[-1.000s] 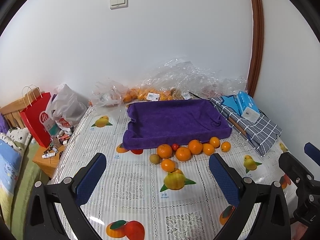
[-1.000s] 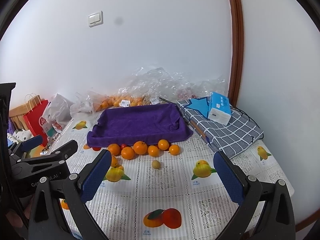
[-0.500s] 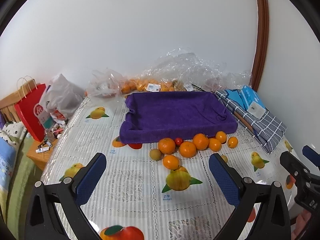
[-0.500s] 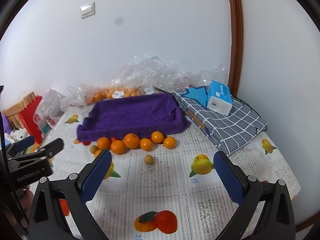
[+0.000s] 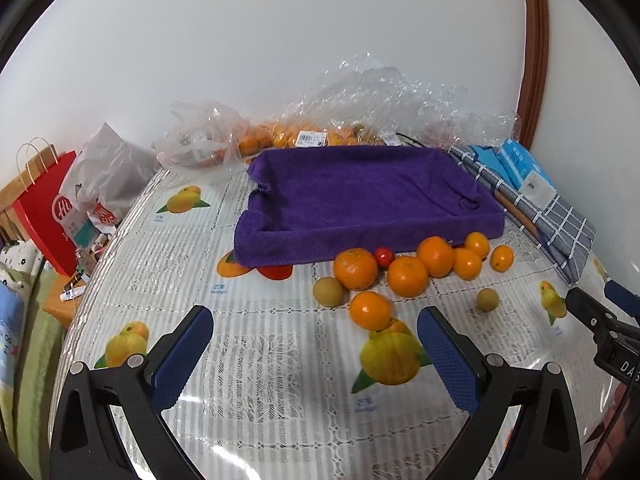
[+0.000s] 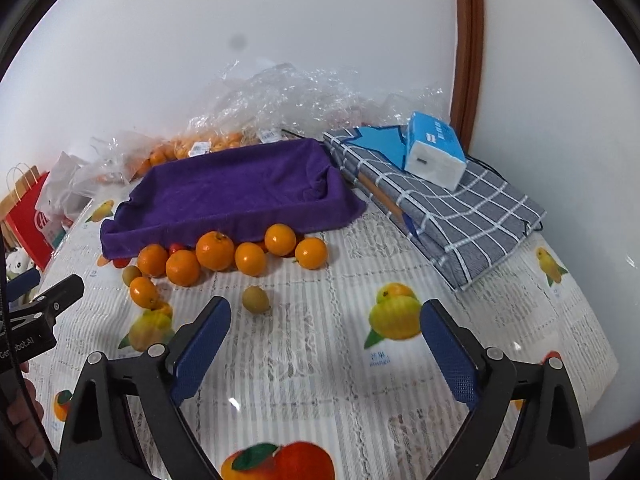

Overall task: Organize fruits
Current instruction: 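Move the right tool toward a small brown fruit while the left tool approaches another, then close the right tool on a small brown fruit while the left tool grasps another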

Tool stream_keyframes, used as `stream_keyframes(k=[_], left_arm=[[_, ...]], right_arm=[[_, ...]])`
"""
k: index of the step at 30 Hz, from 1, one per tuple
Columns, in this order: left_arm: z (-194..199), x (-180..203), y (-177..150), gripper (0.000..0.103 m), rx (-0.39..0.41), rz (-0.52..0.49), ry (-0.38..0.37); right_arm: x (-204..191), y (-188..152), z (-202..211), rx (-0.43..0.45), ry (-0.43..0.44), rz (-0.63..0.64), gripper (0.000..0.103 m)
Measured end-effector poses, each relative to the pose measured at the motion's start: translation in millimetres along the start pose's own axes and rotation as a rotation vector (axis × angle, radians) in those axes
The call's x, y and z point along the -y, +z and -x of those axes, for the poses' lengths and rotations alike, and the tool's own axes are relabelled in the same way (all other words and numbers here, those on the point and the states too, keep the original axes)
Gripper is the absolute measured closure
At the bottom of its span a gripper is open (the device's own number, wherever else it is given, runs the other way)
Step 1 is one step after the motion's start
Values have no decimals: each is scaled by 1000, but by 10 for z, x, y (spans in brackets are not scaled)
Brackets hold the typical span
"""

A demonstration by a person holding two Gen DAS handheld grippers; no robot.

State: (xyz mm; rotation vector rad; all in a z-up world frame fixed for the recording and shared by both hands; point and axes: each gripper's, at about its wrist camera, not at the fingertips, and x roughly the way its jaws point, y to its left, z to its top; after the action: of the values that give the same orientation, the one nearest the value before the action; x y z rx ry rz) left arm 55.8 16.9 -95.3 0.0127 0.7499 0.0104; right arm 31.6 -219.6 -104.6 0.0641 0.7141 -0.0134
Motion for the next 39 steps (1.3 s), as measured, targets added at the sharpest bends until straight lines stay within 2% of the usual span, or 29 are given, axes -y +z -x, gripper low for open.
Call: stream_keyframes(k=[4,7,11,15,18,21,23,27,30,32,34,37,39], left_arm=[[-107,-104,-28,1,-21,13,6],[-182,-208,-35,1,-42,28,13],[-243,-362,-74,1,-26,57,37],[-377,-487,-119,1,-52,88,30],[-493,-536,-121,4,-89,109,-17],[-581,-540,-123,4,-111,131,-69],[-637,-529,-135,6,-116,134,-85],[-719,-511,-162,15,-135,125,-93],[-756,-511,-164,20,-142,118,-102],[-769,-503,-167,27,-144,104,-108],[-779,-501,-176,32,-133,97,-114],[-788,-497,-171,40,-123,105,-154],[-800,-484,-134,41,-117,104,-179]], right_arm=[[-56,-22,-167,-55,35,7,8],[-105,-31,-268,-83,44,31,13],[-121,-39,-346,-62,56,38,14],[-107,-39,-476,-72,61,40,16],[-111,-35,-582,-90,53,58,25],[-114,-46,-668,-107,114,44,34],[-160,-54,-735,-116,150,55,40],[-290,-60,-867,-131,174,89,48],[-388,-70,-947,-148,187,110,60],[-414,-73,-999,-154,180,120,74],[-423,-63,-993,-144,175,121,79],[-371,-66,-986,-145,194,101,79],[-329,-81,-952,-140,181,106,79]])
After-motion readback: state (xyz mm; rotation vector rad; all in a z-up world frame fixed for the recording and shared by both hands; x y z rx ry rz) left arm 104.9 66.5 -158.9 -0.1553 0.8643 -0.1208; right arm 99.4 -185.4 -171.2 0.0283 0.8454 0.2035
